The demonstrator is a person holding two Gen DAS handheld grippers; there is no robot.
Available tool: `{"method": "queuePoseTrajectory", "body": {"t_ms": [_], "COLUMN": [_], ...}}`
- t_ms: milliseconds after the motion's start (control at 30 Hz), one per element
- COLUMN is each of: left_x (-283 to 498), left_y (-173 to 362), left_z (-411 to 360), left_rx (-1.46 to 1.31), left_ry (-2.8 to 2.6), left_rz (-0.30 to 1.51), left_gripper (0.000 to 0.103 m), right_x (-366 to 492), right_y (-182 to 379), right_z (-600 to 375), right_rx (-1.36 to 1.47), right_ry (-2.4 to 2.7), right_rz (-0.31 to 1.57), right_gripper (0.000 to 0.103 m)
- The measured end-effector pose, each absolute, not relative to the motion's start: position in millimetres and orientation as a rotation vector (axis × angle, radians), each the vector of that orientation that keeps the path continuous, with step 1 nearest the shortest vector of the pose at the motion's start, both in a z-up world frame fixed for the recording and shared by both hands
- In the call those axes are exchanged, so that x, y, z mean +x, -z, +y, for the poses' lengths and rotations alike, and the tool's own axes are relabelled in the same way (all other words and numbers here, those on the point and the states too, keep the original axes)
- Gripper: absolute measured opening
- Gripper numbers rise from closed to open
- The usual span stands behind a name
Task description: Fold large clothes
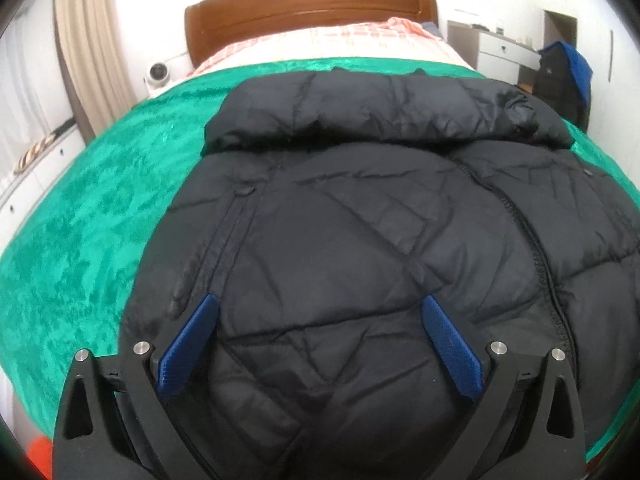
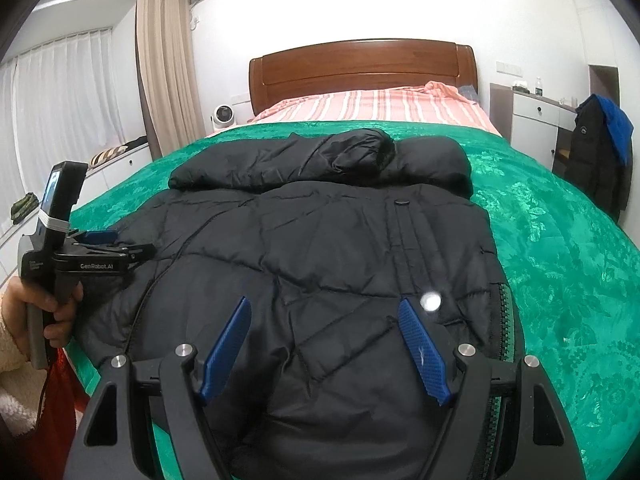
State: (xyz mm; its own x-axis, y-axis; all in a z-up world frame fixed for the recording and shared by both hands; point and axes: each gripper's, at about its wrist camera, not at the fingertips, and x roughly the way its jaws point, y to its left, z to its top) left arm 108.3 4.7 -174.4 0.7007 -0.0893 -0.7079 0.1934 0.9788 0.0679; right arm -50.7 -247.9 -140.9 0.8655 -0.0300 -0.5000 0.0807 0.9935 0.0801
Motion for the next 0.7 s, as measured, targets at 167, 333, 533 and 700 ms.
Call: {"method": "queuePoseTrajectory", "body": {"t_ms": [167,333,533,700], "left_x": [107.3,106.6,107.3,107.5], "left_y": [175.8,176.4,177.3,177.7], "left_z": [4.1,3.0,3.0,3.0], "left_rx": [0.135,0.14,0.143,0.144], "left_ry": [0.154,0.147,0.144,0.143], "left_rz": [0.777,0.776,0.776,0.775], "left_gripper": [0.103,0.103,0.103,0.103], "right_x": [-50.2,-50.0,-50.2,-50.2], "right_y": [140.4,140.0,140.3,140.0], "right_z": [-245.4,-245.0,-244.6,-244.5], "right_rx": [0.088,0.087,0.088,0.087], "right_ry": [0.056,0.056,0.056,0.056], "right_rz": [0.521,0.519,0.518,0.518], "right_gripper": [0.076,0.076,0.076,0.076]}}
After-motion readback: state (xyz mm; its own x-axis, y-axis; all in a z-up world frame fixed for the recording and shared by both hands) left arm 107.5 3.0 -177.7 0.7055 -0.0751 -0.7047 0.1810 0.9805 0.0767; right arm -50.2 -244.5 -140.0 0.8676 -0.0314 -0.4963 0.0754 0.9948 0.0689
